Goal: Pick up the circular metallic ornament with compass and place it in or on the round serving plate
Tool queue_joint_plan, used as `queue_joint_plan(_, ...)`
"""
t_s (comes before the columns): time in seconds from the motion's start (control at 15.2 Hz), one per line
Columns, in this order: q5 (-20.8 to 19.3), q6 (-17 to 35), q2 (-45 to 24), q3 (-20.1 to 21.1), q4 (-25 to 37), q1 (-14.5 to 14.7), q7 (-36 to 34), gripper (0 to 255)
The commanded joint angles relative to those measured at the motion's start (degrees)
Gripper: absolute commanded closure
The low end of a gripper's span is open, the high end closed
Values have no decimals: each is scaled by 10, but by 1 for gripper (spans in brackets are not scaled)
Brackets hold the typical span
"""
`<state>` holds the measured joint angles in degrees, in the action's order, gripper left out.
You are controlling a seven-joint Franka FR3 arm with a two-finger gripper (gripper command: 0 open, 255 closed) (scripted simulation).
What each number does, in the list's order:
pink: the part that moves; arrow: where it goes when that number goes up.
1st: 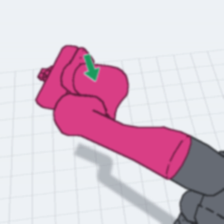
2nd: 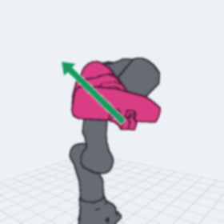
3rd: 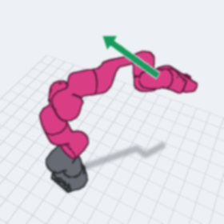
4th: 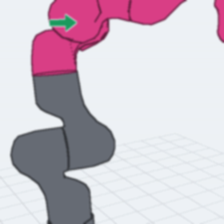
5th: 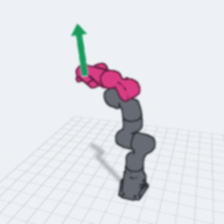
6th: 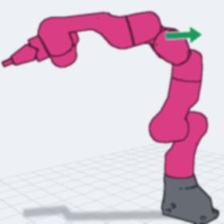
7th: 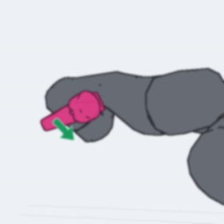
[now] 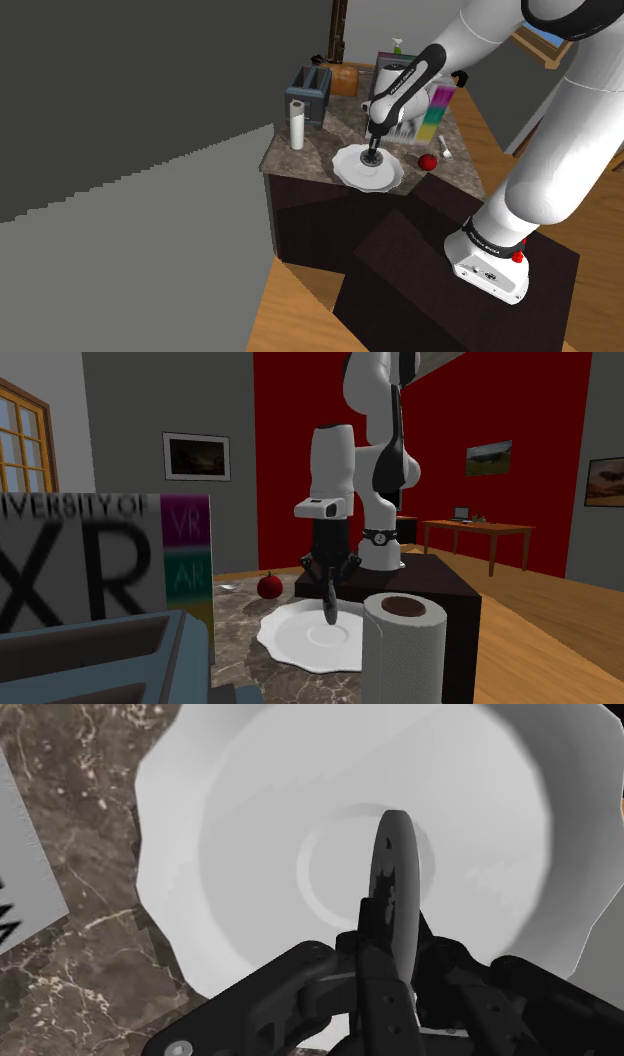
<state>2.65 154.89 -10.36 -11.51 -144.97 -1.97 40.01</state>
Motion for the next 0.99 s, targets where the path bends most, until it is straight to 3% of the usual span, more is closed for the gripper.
queue_joint_plan(0.0, 1, 2, -2, 0, 0, 0, 1, 255)
queue_joint_plan(0.26, 1, 2, -2, 0, 0, 0, 1, 255)
queue_joint_plan(0.33, 1, 2, -2, 0, 0, 0, 1, 0)
queue_joint_plan(0.66, 1, 2, -2, 0, 0, 0, 1, 0)
queue_joint_plan(0.92, -32, -75, 75, -11, 2, 7, -23, 0)
